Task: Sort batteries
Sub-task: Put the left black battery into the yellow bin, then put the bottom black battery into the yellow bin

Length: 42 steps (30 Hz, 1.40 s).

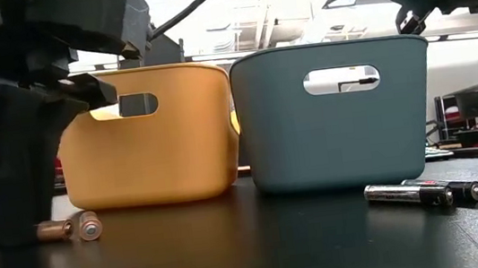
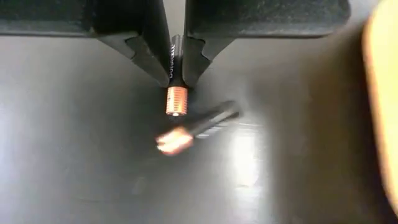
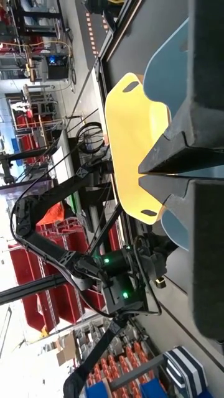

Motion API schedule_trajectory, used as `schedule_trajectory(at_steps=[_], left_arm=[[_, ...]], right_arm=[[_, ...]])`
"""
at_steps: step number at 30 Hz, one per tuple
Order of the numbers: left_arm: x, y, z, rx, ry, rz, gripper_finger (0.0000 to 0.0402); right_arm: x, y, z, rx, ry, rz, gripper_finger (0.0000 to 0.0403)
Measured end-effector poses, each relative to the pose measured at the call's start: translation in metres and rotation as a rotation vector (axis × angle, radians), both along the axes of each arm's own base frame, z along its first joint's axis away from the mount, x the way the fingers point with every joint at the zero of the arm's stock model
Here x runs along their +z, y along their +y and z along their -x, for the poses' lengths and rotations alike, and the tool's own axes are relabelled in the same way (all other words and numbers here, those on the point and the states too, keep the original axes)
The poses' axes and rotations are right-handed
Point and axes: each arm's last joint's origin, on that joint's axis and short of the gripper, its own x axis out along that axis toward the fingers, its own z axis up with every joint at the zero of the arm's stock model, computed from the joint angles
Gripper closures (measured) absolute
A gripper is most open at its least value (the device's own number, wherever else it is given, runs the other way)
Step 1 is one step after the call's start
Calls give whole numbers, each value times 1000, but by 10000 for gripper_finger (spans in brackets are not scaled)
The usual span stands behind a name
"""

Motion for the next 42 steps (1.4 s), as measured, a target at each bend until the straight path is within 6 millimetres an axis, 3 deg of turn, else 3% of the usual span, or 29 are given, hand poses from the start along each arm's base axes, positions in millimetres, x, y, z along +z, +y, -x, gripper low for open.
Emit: schedule_trajectory(at_steps=[14, 19, 23, 27, 33, 37, 42], left_arm=[[34, 0, -1, 14, 55, -71, 398], [38, -13, 0, 39, 14, -5, 398], [40, -34, 12, 77, -7, 52, 354], [40, -61, 21, 86, -101, 120, 281], [17, -67, 24, 150, -118, 2, 185], [-4, -66, 17, 142, -82, -35, 164], [-12, -61, 12, 140, -42, -39, 172]], right_arm=[[0, 0, 0, 0, 0, 0, 369], [0, 0, 0, 1, 0, -7, 369], [0, 0, 0, 1, 0, -7, 369], [0, 0, 0, 1, 2, -7, 369], [0, 0, 0, 2, 1, -8, 369], [1, 0, 0, 3, -11, -8, 369], [1, 0, 0, 3, -12, -8, 369]])
